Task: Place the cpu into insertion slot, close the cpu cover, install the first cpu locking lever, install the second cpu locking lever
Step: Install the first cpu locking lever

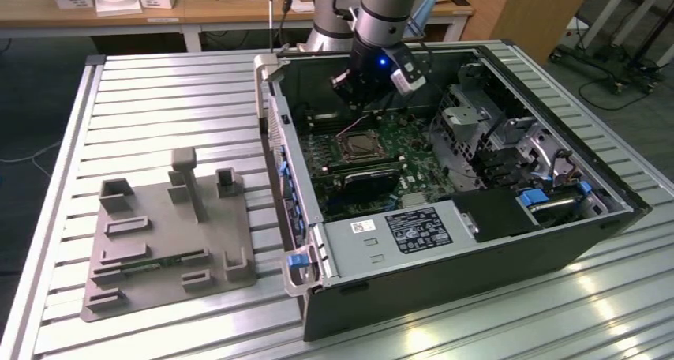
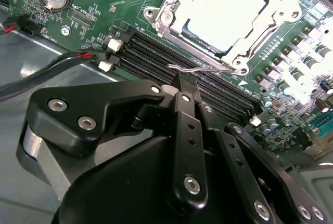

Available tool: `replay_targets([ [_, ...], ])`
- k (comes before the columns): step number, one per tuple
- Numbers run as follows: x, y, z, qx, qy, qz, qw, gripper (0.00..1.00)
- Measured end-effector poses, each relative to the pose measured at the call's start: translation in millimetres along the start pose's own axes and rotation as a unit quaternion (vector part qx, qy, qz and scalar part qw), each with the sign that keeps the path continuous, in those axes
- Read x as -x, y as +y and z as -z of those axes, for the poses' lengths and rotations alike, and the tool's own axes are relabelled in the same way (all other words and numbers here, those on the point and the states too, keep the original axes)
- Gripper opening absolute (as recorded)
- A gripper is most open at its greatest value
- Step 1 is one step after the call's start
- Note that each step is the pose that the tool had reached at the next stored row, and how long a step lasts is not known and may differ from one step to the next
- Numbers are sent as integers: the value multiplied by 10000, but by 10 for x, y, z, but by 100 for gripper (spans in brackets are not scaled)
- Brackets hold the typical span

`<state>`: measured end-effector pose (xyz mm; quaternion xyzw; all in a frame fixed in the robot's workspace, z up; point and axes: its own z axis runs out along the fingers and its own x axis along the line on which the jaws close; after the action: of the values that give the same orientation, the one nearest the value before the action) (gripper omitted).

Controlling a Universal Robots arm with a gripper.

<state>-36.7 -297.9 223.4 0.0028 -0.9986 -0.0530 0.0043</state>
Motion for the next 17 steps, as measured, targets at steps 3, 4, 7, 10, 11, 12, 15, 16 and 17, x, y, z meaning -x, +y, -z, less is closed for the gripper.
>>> replay_targets([
  [3,0,-7,1,-25,0,-1,10000,10],
  [4,0,-9,1,-31,0,-1,10000,10],
  [7,0,-14,1,-51,1,-1,10000,10],
  [10,0,-14,-1,-52,1,1,10000,10],
  [11,0,-14,-2,-48,1,3,10000,10],
  [12,0,-12,-3,-44,1,5,10000,10],
  [15,0,-5,-4,-28,1,11,10000,10],
  [16,0,-4,-4,-12,2,14,10000,10],
  [17,0,-3,-4,4,2,16,10000,10],
])
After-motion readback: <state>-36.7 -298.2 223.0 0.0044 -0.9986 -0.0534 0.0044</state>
